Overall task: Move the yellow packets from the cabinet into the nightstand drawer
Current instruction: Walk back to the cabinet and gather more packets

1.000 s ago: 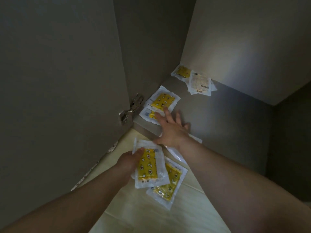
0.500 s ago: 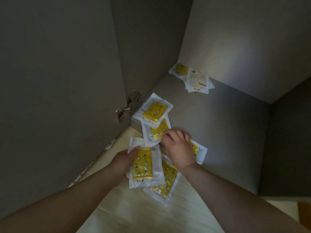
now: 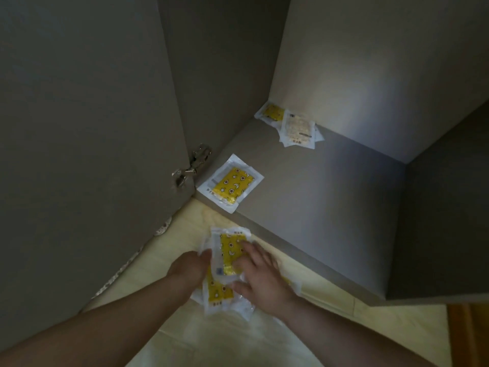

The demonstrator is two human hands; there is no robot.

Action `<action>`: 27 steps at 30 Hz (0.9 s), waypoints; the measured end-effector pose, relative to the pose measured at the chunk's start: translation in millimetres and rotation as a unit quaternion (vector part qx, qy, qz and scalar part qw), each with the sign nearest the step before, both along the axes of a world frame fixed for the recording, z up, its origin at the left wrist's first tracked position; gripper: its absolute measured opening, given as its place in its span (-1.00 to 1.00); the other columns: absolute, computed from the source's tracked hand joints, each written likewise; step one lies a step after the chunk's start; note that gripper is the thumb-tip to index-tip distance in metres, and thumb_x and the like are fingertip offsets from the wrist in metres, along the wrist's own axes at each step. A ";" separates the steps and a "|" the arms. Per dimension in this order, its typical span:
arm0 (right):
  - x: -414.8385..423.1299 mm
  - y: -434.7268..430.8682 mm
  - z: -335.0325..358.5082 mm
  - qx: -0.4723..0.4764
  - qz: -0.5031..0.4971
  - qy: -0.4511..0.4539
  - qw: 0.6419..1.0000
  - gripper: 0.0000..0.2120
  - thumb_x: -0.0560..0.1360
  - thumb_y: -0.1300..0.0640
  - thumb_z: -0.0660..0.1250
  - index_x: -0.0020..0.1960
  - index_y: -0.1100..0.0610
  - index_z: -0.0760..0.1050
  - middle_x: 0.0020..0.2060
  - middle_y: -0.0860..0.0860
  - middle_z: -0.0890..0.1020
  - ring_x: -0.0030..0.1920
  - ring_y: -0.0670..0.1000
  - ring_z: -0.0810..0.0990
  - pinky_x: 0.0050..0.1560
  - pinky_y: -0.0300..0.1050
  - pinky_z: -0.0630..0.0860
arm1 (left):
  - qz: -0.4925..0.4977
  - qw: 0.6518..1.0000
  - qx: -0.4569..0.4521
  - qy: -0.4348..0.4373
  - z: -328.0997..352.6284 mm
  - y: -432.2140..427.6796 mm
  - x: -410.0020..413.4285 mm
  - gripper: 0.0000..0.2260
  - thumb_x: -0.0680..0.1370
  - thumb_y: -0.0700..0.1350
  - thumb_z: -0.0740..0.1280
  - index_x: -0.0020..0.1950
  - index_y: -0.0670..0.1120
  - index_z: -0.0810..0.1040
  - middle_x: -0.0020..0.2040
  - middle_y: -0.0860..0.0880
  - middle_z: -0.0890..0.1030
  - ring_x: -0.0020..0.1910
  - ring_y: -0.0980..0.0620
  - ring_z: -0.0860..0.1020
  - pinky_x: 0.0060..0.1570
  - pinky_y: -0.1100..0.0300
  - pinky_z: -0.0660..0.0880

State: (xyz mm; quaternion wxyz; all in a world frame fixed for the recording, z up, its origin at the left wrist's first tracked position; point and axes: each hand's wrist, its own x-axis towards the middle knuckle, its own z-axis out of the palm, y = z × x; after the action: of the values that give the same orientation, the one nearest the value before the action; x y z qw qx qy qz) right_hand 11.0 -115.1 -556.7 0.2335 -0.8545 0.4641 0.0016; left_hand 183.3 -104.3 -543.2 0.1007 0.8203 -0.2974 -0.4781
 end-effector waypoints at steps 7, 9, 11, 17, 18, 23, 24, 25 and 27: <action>-15.2 15.2 16.8 0.103 -0.255 0.054 0.960 -0.20 0.41 -0.31 0.24 0.51 -0.08 -0.02 0.50 -0.17 0.04 0.47 -0.03 0.03 0.31 0.00 0.14 | -0.079 0.985 0.061 -0.141 15.5 3.2 -22.7 -0.27 0.36 0.31 0.37 0.33 -0.11 0.27 0.28 -0.14 0.24 0.26 -0.15 0.25 0.19 0.06 0.32; -4.3 20.0 14.1 0.115 -0.311 0.041 0.943 -0.19 0.43 -0.24 0.30 0.51 -0.02 0.00 0.47 -0.07 0.09 0.42 0.04 0.12 0.28 -0.03 0.24 | -0.068 0.987 0.064 -0.134 14.7 4.0 -28.5 -0.31 0.37 0.22 0.41 0.32 -0.11 0.24 0.28 -0.14 0.23 0.26 -0.15 0.26 0.19 0.06 0.35; 12.5 23.4 9.7 0.139 -0.370 -0.001 0.919 -0.21 0.44 -0.15 0.36 0.51 0.07 0.04 0.43 0.03 0.14 0.38 0.09 0.20 0.29 -0.07 0.32 | -0.027 0.993 0.054 -0.098 14.5 5.0 -36.2 -0.36 0.41 0.13 0.42 0.34 -0.10 0.23 0.28 -0.16 0.24 0.24 -0.18 0.34 0.17 0.04 0.41; 35.4 14.0 3.8 0.247 -0.521 -0.178 0.798 -0.39 0.45 0.05 0.42 0.38 0.20 0.24 0.18 0.13 0.53 0.12 0.13 0.56 -0.05 -0.20 0.45 | 0.091 0.994 -0.026 0.055 5.8 10.4 -29.9 -0.51 0.44 -0.06 0.44 0.27 -0.19 0.36 0.18 -0.18 0.51 0.09 -0.17 0.53 -0.09 0.11 0.48; 35.5 12.8 3.8 0.265 -0.531 -0.205 0.779 -0.49 0.44 0.04 0.42 0.29 0.23 0.37 0.07 0.12 0.60 0.03 0.12 0.61 -0.10 -0.20 0.47 | 0.111 0.988 -0.035 0.101 3.4 11.4 -24.7 -0.55 0.43 -0.09 0.46 0.24 -0.21 0.42 0.11 -0.17 0.57 0.05 -0.16 0.57 -0.03 0.07 0.53; 45.1 20.6 23.5 0.392 -0.540 -0.262 0.697 -0.71 0.38 0.01 0.47 -0.11 0.25 0.61 -0.20 0.17 0.67 -0.23 0.14 0.66 -0.11 0.01 0.61 | 0.129 0.960 -0.023 0.247 24.4 25.1 -8.9 -0.74 0.50 -0.26 0.37 0.17 -0.27 0.55 0.01 -0.27 0.64 -0.03 -0.23 0.63 0.04 -0.10 0.56; 46.7 23.9 30.0 0.397 -0.539 -0.275 0.690 -0.65 0.33 -0.05 0.48 -0.11 0.24 0.61 -0.20 0.17 0.67 -0.23 0.15 0.66 -0.09 0.05 0.62 | 0.128 0.957 -0.032 0.259 33.1 28.4 -7.7 -0.75 0.51 -0.27 0.35 0.18 -0.27 0.54 0.02 -0.28 0.64 -0.04 -0.23 0.63 0.01 -0.07 0.57; 48.0 29.3 40.1 0.401 -0.538 -0.277 0.688 -0.56 0.26 -0.11 0.48 -0.08 0.24 0.61 -0.18 0.18 0.68 -0.19 0.18 0.67 -0.05 0.12 0.61 | 0.128 0.953 -0.038 0.272 45.9 35.5 -6.2 -0.76 0.52 -0.28 0.33 0.18 -0.26 0.54 0.03 -0.27 0.63 -0.05 -0.21 0.63 -0.01 -0.03 0.57; 49.6 39.8 68.8 0.417 -0.536 -0.293 0.673 -0.59 0.33 -0.04 0.47 0.01 0.25 0.58 -0.12 0.23 0.68 -0.12 0.23 0.67 0.02 0.25 0.58 | 0.134 0.945 -0.044 0.294 77.0 49.1 -5.2 -0.79 0.54 -0.30 0.29 0.17 -0.23 0.54 0.03 -0.25 0.64 -0.09 -0.16 0.63 -0.04 0.04 0.57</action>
State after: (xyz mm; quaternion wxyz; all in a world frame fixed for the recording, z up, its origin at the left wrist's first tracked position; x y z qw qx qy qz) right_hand 60.6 -75.3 -487.9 0.6500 -0.2293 0.7016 -0.1806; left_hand 178.0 -55.2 -466.2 0.2828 0.6703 -0.1622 -0.6667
